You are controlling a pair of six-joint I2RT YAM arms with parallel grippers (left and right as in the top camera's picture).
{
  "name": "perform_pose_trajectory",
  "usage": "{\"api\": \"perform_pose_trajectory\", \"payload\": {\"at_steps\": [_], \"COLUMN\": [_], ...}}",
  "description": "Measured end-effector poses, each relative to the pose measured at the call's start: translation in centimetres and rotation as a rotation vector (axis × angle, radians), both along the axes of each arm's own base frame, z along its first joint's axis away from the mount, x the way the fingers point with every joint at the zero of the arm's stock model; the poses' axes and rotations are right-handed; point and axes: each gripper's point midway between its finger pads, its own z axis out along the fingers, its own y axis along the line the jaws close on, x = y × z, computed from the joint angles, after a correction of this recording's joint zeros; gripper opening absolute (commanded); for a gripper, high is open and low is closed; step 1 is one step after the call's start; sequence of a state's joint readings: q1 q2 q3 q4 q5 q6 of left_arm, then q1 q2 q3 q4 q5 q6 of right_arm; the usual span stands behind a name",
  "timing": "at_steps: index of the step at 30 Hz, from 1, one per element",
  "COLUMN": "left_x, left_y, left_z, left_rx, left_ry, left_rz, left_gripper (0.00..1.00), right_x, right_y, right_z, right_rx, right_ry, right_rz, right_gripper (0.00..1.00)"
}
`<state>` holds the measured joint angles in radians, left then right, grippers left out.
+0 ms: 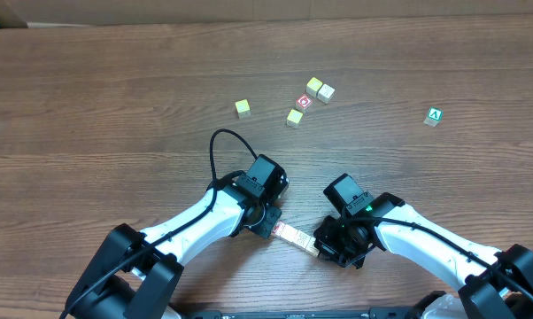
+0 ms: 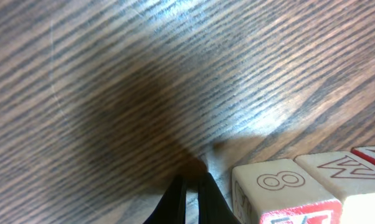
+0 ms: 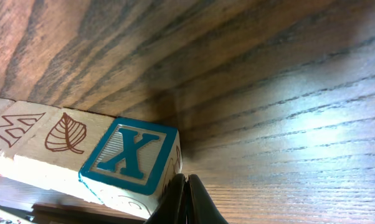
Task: Flip 4 blocks
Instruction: 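Rotate the squeezed row with both grippers to flip the blocks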
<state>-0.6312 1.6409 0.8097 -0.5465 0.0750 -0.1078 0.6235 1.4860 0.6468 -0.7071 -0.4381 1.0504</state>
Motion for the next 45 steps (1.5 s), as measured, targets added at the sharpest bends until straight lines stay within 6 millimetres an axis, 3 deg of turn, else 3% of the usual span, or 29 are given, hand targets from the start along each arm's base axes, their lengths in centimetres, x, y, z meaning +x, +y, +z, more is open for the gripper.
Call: {"api": "perform_pose_trajectory", "payload": {"at_steps": [14,22,45], "left_x": [0.8,0.7,1.1], "left_y": [0.0,-0.4,-1.2], "left_z": [0.1,0.1,0.2], "left_rx": [0.007,0.022,0.027], "left_ry": [-0.038,-0.063,-0.109], "left_rz": [-0.005,-0.028,-0.051], "left_gripper": [0.04,0.04,0.04], "right_x": [-0.2,-0.5,-0.7], "right_y": [0.3,1.5,1.7], "right_z": [0.2,0.3,0.3], "right_rx": [0.016,0.039,0.033], "right_ry": [0.014,0.002,0.016], "right_rz": [-0.007,0.014,-0.009], "right_gripper": [0.04,0.04,0.04]}}
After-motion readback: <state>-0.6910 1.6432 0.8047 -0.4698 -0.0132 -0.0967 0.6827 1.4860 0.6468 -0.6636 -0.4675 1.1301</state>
